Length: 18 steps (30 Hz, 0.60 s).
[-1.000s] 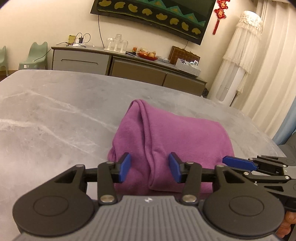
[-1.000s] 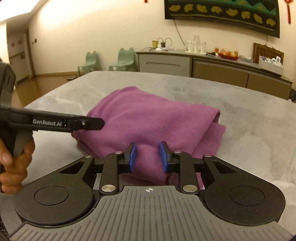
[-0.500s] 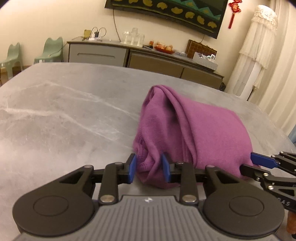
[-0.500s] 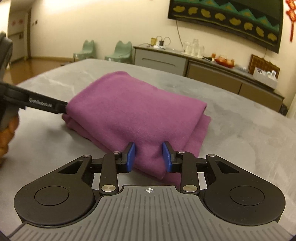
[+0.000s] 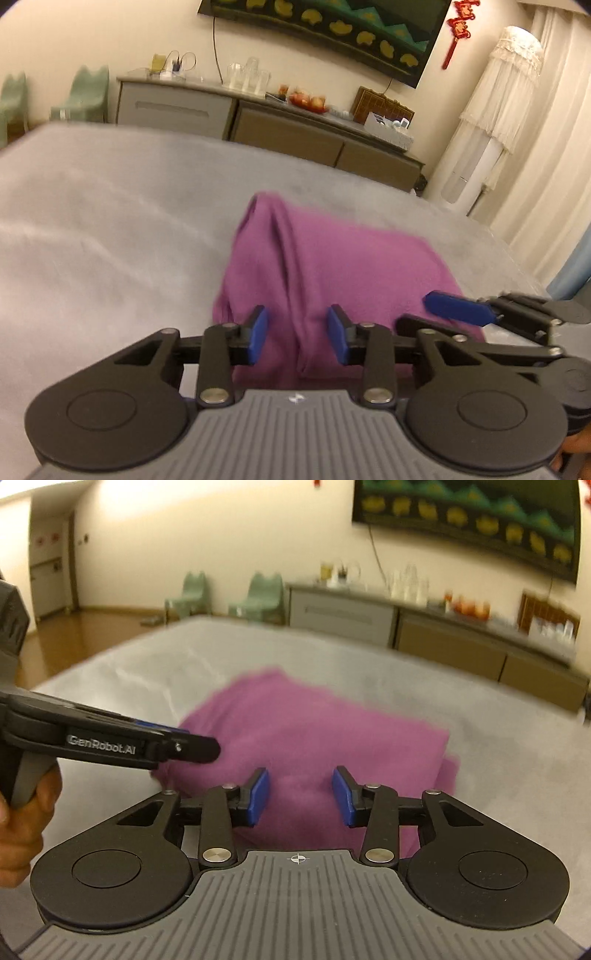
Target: Fold clothes
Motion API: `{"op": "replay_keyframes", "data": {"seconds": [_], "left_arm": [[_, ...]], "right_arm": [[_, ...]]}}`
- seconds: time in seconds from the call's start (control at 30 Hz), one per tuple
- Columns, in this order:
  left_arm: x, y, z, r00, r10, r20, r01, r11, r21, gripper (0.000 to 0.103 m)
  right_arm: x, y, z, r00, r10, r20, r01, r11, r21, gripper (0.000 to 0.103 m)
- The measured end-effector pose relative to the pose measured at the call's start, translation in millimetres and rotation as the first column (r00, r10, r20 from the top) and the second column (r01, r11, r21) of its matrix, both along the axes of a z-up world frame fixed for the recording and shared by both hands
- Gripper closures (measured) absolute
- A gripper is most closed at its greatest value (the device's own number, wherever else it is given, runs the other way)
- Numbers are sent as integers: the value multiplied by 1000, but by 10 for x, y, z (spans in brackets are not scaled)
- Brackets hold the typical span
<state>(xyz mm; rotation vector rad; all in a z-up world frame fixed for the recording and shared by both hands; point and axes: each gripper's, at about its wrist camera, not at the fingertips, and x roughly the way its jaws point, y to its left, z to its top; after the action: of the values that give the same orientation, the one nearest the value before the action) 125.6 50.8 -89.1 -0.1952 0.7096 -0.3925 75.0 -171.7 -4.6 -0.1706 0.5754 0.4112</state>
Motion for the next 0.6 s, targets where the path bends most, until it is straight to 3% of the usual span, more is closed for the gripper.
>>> {"op": "replay_keyframes", "data": {"seconds": [0.33,0.4,0.5,0.6], "left_arm": [[-20,-38,-28,1000,-9,20,9,1000,27,63],[-50,73,65,999,10,43,-10,1000,-3,64],[-142,231,189,991,103,82,-98,993,-63,59],[52,109,60,997,79,-10,-80,996,-41,60]], "right_arm": [[8,74,-195,999,6,51,-3,998,-65,57],[-4,35,-104,999,8,43,-6,998,-59,58],[-175,-181,63,993,-55,102,54,998,14,51],[-136,-241,-80,998,-10,59,11,1000,-17,53]]}}
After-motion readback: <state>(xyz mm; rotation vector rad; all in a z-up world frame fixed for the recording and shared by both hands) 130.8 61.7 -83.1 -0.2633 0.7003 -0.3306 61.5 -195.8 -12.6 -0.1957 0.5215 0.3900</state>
